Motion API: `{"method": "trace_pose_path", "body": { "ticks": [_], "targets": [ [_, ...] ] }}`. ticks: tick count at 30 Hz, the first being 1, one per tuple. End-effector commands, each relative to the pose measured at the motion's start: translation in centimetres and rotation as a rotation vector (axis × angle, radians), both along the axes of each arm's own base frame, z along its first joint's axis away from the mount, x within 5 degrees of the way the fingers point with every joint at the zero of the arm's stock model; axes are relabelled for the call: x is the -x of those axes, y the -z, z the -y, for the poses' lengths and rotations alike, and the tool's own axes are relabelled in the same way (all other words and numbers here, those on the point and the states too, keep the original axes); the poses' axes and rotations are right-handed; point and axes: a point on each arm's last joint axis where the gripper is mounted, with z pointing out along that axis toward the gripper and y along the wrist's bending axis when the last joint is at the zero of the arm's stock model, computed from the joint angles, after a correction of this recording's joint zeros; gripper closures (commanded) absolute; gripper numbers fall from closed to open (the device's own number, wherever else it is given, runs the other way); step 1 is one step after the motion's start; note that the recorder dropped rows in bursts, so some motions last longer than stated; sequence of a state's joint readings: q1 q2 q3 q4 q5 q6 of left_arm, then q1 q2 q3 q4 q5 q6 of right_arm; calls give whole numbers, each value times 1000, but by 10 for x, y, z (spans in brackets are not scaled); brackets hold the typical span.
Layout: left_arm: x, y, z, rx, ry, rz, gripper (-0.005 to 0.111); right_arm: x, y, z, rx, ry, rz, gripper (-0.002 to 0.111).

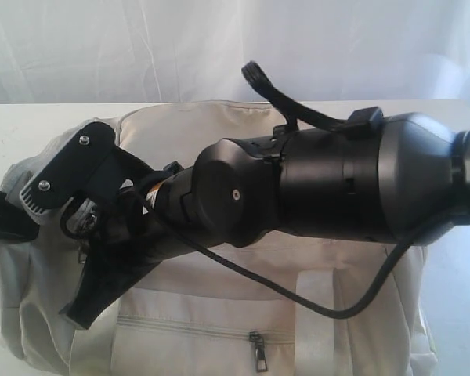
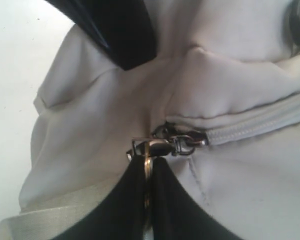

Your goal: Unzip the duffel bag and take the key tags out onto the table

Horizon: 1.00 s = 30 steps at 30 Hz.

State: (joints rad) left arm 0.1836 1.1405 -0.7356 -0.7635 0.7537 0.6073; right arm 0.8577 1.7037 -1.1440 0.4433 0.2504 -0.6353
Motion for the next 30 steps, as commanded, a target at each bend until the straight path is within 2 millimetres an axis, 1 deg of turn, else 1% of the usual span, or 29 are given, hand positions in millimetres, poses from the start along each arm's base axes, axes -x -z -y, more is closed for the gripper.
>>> {"method": "trace_pose_path", "body": {
  "ticks": [1,4,6,9,10,13,14,24,27,30],
  "targets": [
    [3,-5,3,44,2,8,107,0,-9,0,-30,11,17,108],
    [3,-5,3,44,2,8,107,-2,-9,-1,-40,19,31,108],
    [3,-5,3,44,2,8,107,-4,-3,-3,-39,29,31,108],
    [3,-5,3,44,2,8,107,-9,11,-7,-17,34,16,107],
    [3,-5,3,44,2,8,107,-9,13,-7,-15,35,16,105],
    [3,-5,3,43,1,9,107,-10,12,-8,-24,42,29,90],
    [3,-5,3,43,1,9,107,-11,12,-8,-25,43,30,87],
    [3,-5,3,43,1,9,107,-9,13,-8,-15,35,13,87],
    [3,-5,3,43,1,9,107,-4,12,-6,20,3,-40,80],
    [2,-6,4,62,-6,13,107,2,12,-4,67,-51,-56,69]
  ]
}}
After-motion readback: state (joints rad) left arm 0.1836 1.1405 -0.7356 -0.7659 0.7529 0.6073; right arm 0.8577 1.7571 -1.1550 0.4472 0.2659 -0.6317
